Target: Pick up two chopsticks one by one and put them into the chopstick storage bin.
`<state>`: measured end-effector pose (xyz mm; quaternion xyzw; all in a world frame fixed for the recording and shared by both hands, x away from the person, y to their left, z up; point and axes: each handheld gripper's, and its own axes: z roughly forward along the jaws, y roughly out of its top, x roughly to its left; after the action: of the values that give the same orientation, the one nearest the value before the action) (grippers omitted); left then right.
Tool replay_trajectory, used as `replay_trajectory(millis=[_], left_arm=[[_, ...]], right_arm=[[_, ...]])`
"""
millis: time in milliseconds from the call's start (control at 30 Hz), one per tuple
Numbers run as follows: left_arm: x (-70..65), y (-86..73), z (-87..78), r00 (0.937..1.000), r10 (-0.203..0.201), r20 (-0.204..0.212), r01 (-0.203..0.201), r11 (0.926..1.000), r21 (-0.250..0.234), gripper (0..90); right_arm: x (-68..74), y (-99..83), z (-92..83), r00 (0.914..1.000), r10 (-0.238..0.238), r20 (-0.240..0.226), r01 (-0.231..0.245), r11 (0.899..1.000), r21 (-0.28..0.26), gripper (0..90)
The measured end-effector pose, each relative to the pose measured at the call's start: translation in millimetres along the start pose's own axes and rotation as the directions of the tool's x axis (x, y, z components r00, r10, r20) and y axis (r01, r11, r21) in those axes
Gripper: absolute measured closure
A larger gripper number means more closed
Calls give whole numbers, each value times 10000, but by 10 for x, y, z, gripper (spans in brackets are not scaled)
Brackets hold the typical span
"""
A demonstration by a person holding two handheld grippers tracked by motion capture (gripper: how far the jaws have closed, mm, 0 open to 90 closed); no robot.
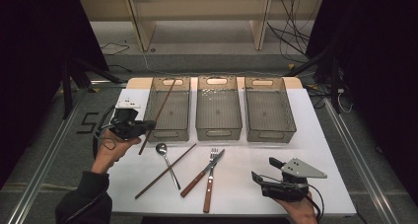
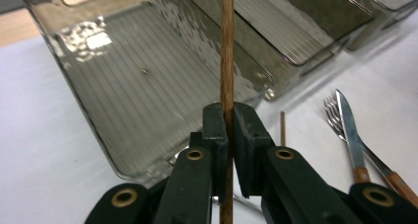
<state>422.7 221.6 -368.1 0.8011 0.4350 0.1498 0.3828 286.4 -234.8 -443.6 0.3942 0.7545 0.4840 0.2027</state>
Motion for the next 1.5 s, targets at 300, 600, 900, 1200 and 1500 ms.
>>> replay_trajectory(millis=[300,600,900,1200,1500], left_arm=[[151,225,63,9990,-382,-237,370,9982,-469,841],[195,428,171,9987,-121,-502,98,9989,-468,841],[297,526,270,9979,-243,-606,217,9989,-424,840],[385,613,396,9960,-328,-828,299,9989,-354,840],[461,604,494,9941,-666,-857,631,9971,-430,840]], right_arm=[[2,4,3,10000,-7,-27,6,10000,-45,227],[-5,6,-5,9999,88,-49,-89,9999,-127,217],[-15,11,-17,9998,188,11,-188,9995,-262,183],[-11,14,-17,9999,146,-27,-147,9994,-322,172],[-11,16,-21,9999,140,-45,-142,9993,-347,172]])
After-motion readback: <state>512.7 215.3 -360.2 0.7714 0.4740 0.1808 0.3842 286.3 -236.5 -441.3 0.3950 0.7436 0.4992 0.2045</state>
